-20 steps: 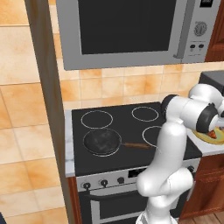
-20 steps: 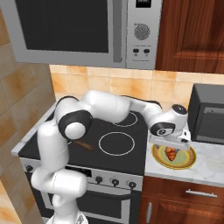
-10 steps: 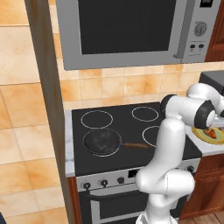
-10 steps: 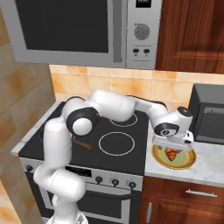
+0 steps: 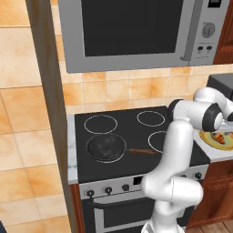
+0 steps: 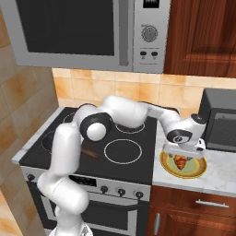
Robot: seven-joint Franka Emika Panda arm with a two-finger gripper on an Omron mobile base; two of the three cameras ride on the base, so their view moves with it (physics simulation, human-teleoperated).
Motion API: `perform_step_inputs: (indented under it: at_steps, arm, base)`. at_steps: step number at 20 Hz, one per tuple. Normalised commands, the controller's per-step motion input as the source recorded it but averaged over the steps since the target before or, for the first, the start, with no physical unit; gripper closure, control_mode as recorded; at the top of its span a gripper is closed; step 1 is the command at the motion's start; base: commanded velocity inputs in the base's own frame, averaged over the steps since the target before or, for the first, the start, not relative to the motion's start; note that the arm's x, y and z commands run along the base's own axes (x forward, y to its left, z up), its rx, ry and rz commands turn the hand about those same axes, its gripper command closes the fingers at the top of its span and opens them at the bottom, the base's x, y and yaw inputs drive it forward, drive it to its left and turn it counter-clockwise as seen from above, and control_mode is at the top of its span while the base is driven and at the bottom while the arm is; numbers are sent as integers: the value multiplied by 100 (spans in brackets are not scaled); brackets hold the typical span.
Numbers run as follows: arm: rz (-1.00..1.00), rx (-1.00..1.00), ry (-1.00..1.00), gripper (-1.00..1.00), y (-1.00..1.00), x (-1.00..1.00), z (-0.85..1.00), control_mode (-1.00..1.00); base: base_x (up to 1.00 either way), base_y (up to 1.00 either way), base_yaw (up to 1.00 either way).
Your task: Pick the croissant and place it on the pan. Then turn on the stove to warm the croissant.
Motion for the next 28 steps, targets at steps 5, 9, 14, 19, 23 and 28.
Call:
perform_step_inputs:
  at_steps: [5,9,14,19,23,28]
  arm:
    - [5,1,0,-100,-10,17,-27,-100]
    - [3,0,0,-100,-5,7,-32,-100]
    - [2,0,0,-100,-1,1,-43,-100]
    - [0,0,0,100,8,0,-47,-100]
    - [0,0,0,100,4,0,-6,-100]
    - [0,0,0,100,4,-3,12,-100]
  base:
    - [0,0,0]
    - [0,0,0]
    - [0,0,0]
    - [0,0,0]
    - [0,0,0]
    - [0,0,0]
